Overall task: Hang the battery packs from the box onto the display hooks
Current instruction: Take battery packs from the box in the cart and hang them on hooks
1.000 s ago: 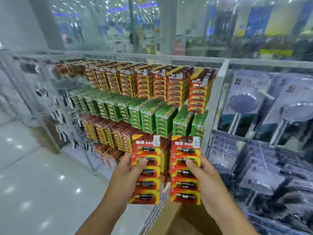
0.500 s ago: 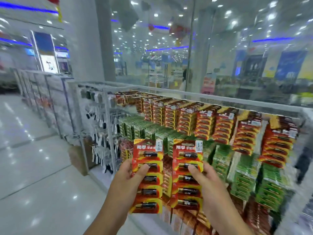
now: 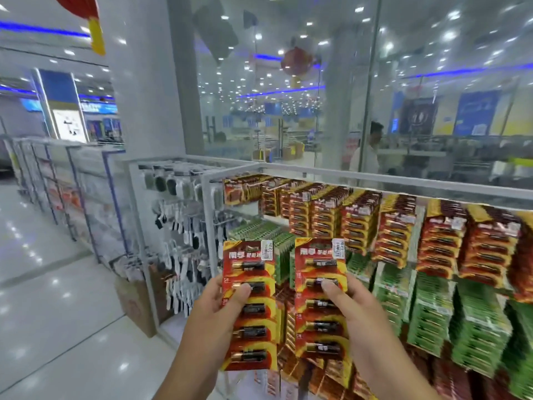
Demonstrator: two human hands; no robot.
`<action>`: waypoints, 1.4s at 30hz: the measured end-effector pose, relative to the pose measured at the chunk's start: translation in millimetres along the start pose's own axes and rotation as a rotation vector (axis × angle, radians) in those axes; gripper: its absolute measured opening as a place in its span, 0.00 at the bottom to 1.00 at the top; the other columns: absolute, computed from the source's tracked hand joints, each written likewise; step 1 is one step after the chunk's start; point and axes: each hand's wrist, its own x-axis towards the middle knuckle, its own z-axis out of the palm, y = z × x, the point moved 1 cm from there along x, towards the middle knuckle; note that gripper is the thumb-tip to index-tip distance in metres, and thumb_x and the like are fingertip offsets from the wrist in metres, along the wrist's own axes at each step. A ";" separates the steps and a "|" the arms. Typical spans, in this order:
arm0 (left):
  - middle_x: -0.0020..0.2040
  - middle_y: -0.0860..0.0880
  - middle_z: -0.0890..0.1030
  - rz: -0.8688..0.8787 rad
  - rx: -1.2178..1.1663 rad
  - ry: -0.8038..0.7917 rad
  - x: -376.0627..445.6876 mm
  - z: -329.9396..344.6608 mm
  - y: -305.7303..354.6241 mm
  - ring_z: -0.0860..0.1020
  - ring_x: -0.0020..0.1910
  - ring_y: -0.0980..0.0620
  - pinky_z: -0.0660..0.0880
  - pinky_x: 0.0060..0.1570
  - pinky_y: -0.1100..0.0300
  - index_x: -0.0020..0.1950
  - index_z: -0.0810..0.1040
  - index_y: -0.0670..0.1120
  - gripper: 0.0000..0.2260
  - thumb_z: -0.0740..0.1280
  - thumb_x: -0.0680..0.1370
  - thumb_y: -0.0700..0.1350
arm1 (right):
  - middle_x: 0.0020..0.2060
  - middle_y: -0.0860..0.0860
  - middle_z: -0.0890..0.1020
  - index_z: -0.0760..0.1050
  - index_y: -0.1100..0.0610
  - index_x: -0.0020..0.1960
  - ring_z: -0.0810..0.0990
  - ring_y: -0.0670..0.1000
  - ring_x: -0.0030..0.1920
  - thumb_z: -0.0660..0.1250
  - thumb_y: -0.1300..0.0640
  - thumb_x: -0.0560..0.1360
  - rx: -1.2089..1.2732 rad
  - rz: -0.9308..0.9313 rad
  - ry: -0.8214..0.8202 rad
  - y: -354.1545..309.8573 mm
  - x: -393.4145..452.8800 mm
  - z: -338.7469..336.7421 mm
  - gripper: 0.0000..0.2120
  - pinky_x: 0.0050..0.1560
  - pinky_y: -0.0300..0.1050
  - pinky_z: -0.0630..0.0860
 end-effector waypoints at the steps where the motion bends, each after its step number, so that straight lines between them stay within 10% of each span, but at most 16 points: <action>1: 0.47 0.44 0.88 -0.004 -0.010 -0.006 16.5 -5.3 -1.5 0.88 0.44 0.41 0.83 0.38 0.49 0.61 0.79 0.50 0.09 0.70 0.81 0.46 | 0.53 0.49 0.89 0.81 0.49 0.64 0.87 0.58 0.56 0.75 0.43 0.71 0.000 -0.005 0.006 3.2 14.4 7.2 0.24 0.63 0.64 0.79; 13: 0.49 0.46 0.88 -0.007 -0.002 -0.065 247.2 -25.7 -1.5 0.88 0.47 0.41 0.82 0.43 0.47 0.61 0.79 0.51 0.09 0.70 0.81 0.46 | 0.44 0.41 0.89 0.78 0.44 0.56 0.86 0.48 0.48 0.73 0.50 0.78 0.025 0.017 0.032 27.1 223.9 74.6 0.09 0.47 0.49 0.80; 20: 0.48 0.48 0.89 -0.013 0.038 -0.088 370.5 -39.8 -1.0 0.88 0.44 0.44 0.84 0.44 0.45 0.61 0.79 0.54 0.10 0.71 0.80 0.49 | 0.63 0.48 0.85 0.75 0.45 0.71 0.84 0.55 0.63 0.81 0.34 0.65 -0.016 -0.002 0.105 39.1 323.8 119.1 0.39 0.62 0.63 0.81; 24: 0.49 0.51 0.89 -0.014 0.054 -0.182 443.5 -47.6 -15.5 0.88 0.46 0.47 0.84 0.46 0.46 0.61 0.79 0.54 0.10 0.71 0.80 0.51 | 0.47 0.44 0.89 0.77 0.45 0.60 0.88 0.47 0.44 0.72 0.48 0.79 -0.046 -0.023 0.197 48.5 367.1 140.9 0.10 0.39 0.43 0.83; 31: 0.58 0.60 0.86 -0.036 0.097 -0.373 548.9 -50.0 -35.7 0.85 0.57 0.53 0.82 0.58 0.46 0.67 0.77 0.62 0.20 0.73 0.76 0.61 | 0.31 0.34 0.84 0.75 0.43 0.48 0.82 0.35 0.32 0.68 0.50 0.82 -0.046 -0.065 0.404 49.7 411.6 185.2 0.04 0.36 0.35 0.74; 42: 0.53 0.58 0.87 -0.099 0.079 -0.449 609.5 -24.6 -60.8 0.87 0.50 0.55 0.84 0.48 0.53 0.64 0.78 0.59 0.16 0.71 0.78 0.60 | 0.54 0.36 0.86 0.79 0.45 0.61 0.84 0.34 0.49 0.70 0.46 0.80 -0.059 -0.082 0.545 68.3 453.0 185.8 0.10 0.45 0.31 0.78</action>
